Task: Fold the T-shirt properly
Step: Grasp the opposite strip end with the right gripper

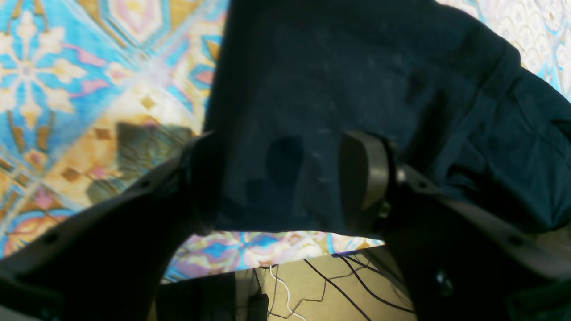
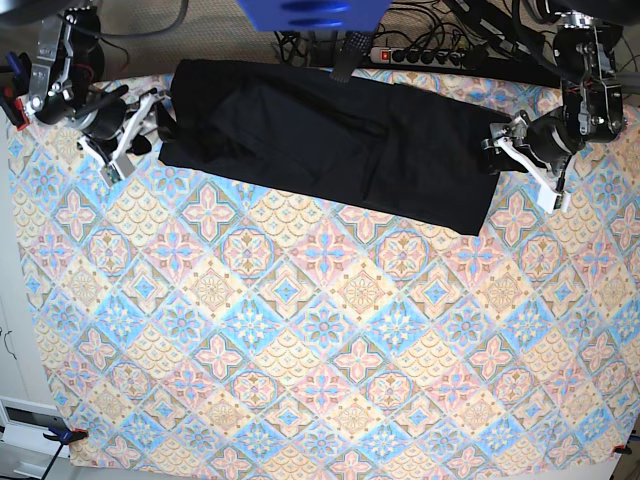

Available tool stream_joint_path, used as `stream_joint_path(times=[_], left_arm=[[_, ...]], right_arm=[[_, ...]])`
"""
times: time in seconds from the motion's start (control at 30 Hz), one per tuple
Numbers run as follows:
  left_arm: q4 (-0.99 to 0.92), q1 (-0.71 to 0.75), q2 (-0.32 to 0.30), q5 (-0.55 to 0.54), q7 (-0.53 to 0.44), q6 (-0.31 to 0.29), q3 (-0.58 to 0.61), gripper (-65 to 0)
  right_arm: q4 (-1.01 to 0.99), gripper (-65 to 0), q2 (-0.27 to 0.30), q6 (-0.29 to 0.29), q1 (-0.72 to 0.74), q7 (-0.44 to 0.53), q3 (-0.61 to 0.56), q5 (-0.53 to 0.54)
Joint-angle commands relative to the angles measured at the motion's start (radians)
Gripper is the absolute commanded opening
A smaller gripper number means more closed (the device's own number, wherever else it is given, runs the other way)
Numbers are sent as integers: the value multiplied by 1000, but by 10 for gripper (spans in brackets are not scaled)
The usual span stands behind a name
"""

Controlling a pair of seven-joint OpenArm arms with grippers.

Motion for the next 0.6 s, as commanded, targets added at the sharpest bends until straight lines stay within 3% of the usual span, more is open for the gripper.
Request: stream_joint_path(times=[0.0,0.13,0.57], left_arm=[[13,-4,-12,-10,-10,-2,-6,-253],[13,-4,-12,-10,-10,-2,-6,-253],[13,-4,-12,-10,-8,-4,-6,-253]], right_arm=[[-8,-260,15,3,-11,-6,11,-1],[-50,-222,15,3,-11,-6,11,-1],[-177,-222,7,3,18,-3,-3,1]])
